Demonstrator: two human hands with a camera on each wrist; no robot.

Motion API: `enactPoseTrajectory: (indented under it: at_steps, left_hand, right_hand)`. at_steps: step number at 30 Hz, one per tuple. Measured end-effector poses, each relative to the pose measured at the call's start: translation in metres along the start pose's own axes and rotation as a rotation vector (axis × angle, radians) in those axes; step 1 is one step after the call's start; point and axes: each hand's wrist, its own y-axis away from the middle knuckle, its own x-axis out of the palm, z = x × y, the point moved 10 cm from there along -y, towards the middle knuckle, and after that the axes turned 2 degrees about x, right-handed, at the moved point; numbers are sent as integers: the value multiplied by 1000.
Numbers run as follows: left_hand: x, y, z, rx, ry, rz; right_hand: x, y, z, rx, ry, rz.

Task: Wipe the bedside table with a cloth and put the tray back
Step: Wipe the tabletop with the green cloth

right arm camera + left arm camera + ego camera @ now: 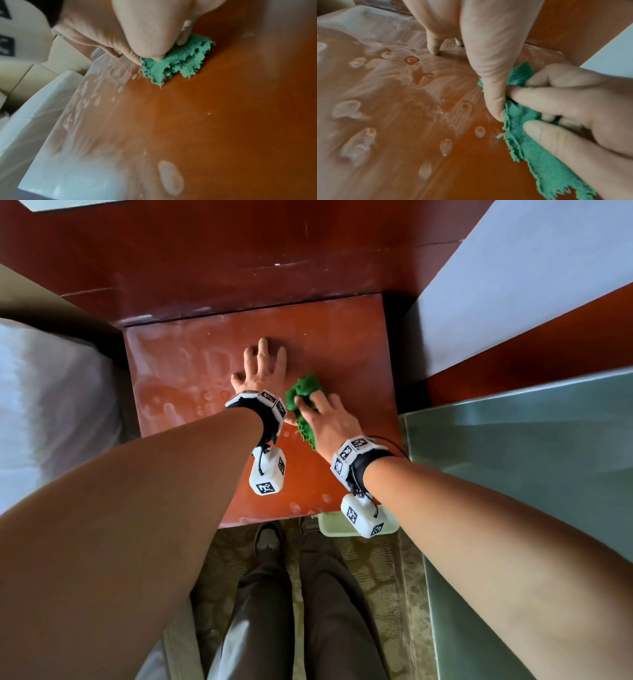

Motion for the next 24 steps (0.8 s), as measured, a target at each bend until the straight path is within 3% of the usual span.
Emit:
enactPoseTrajectory:
  at_steps: [3,10,13,17,21,24]
  left_hand:
    - [0,0,0,0,-4,12]
    - [1,2,-1,8,-12,56]
    - [1,2,-2,9,-18,53]
    - [2,3,-3,18,-19,48]
    - [3,1,-1,20,-15,41]
    - [3,0,-1,17,-17,33]
  right_hand:
    - [4,7,-2,-38,-25,-18]
    - [-9,23,-105,348,-155,-218]
    - [-25,5,-126,436,-198,-295]
    - [-46,-38,-149,575,-239,-294]
    - [-63,-85,-138,552,-200,-255]
    - [-68,-105,-97,379,-111,-217]
